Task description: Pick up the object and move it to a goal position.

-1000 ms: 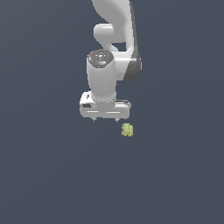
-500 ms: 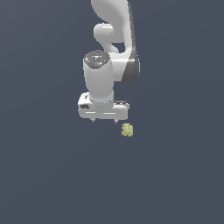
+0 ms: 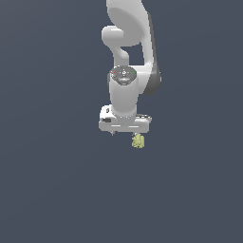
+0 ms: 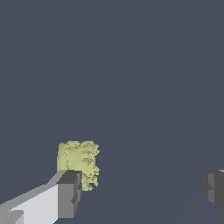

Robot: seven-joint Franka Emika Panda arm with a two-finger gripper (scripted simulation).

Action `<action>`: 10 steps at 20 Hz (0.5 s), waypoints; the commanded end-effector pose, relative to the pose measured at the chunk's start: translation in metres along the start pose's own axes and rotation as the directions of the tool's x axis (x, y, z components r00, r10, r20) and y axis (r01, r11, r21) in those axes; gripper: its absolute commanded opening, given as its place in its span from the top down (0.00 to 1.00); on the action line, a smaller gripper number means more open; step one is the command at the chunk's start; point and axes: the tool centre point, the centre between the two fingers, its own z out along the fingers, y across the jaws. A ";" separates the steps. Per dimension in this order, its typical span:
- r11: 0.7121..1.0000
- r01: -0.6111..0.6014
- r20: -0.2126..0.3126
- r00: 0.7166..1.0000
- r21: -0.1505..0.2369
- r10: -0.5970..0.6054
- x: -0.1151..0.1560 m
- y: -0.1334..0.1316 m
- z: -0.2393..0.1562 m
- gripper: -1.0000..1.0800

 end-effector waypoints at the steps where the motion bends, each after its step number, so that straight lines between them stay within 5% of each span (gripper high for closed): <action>1: 1.000 0.001 0.006 1.000 -0.005 -0.001 -0.008 -0.020 0.015 0.04; 10: 1.000 0.003 0.017 1.000 -0.016 -0.003 -0.031 -0.067 0.050 0.04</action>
